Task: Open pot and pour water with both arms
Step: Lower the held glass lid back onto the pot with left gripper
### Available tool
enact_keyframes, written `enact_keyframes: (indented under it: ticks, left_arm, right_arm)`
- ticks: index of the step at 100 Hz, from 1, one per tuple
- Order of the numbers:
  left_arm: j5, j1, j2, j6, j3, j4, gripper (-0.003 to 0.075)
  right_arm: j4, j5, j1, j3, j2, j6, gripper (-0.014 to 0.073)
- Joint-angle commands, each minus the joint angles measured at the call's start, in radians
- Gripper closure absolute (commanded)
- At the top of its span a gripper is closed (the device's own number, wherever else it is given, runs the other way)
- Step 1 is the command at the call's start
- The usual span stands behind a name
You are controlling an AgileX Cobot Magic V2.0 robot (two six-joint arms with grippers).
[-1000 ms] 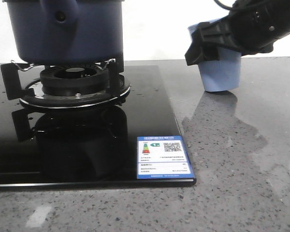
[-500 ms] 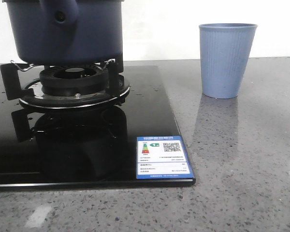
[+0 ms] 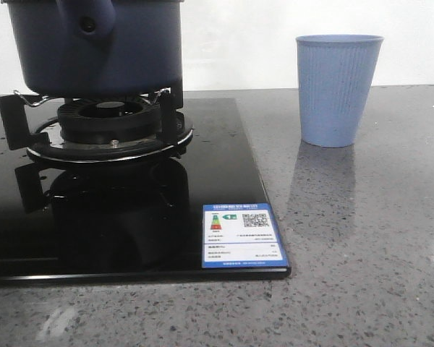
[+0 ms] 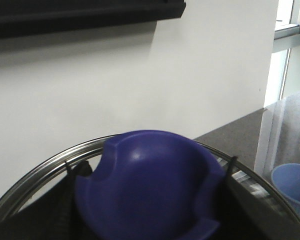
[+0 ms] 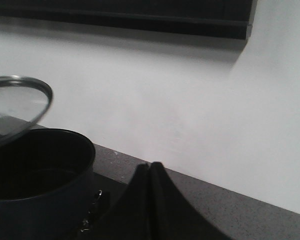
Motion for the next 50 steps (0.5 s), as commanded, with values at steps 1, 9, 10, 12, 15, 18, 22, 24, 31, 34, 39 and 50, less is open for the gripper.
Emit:
enact_keyframes:
  ticks: [1, 9, 10, 12, 15, 18, 22, 24, 31, 34, 39, 50]
  left_arm:
    - [0.068, -0.004, 0.029, -0.005, -0.05, -0.06, 0.047]
    - [0.07, -0.004, 0.073, -0.005, -0.058, -0.06, 0.047]
    - [0.07, -0.004, 0.08, -0.005, -0.058, -0.06, 0.047]
    - [0.07, -0.004, 0.087, -0.005, -0.06, -0.06, 0.047]
    - [0.07, -0.004, 0.102, -0.005, -0.06, -0.06, 0.047]
    - [0.07, -0.004, 0.111, -0.002, -0.06, -0.06, 0.047]
    - [0.066, -0.004, 0.122, 0.005, -0.06, -0.06, 0.047]
    - [0.06, -0.004, 0.126, 0.006, -0.06, -0.06, 0.047]
    - [0.053, -0.004, 0.141, 0.006, -0.064, -0.06, 0.047]
    - [0.053, -0.004, 0.144, 0.006, -0.067, -0.06, 0.047]
    - [0.053, -0.004, 0.153, 0.006, -0.074, -0.06, 0.047]
    - [0.051, -0.004, 0.171, 0.006, -0.1, -0.06, 0.047]
  right_arm:
    - [0.003, -0.037, 0.009, -0.004, -0.06, 0.006, 0.0662]
    - [0.003, -0.026, 0.013, 0.012, -0.097, 0.006, 0.0662]
    - [0.003, -0.026, 0.013, 0.012, -0.1, 0.006, 0.0662]
    - [0.003, -0.024, 0.013, 0.016, -0.11, 0.006, 0.0662]
    - [0.003, -0.02, 0.013, 0.019, -0.122, 0.006, 0.0662]
    - [0.003, -0.015, 0.013, 0.024, -0.138, 0.006, 0.0662]
    - [0.003, -0.013, 0.013, 0.025, -0.152, 0.006, 0.0662]
    - [0.003, -0.011, 0.013, 0.027, -0.16, 0.006, 0.0662]
    - [0.003, -0.009, 0.013, 0.027, -0.184, 0.006, 0.0662]
    - [0.003, -0.009, 0.013, 0.027, -0.193, 0.006, 0.0662]
    - [0.003, -0.009, 0.013, 0.027, -0.203, 0.006, 0.0662]
    - [0.003, -0.009, 0.013, 0.027, -0.215, 0.006, 0.0662]
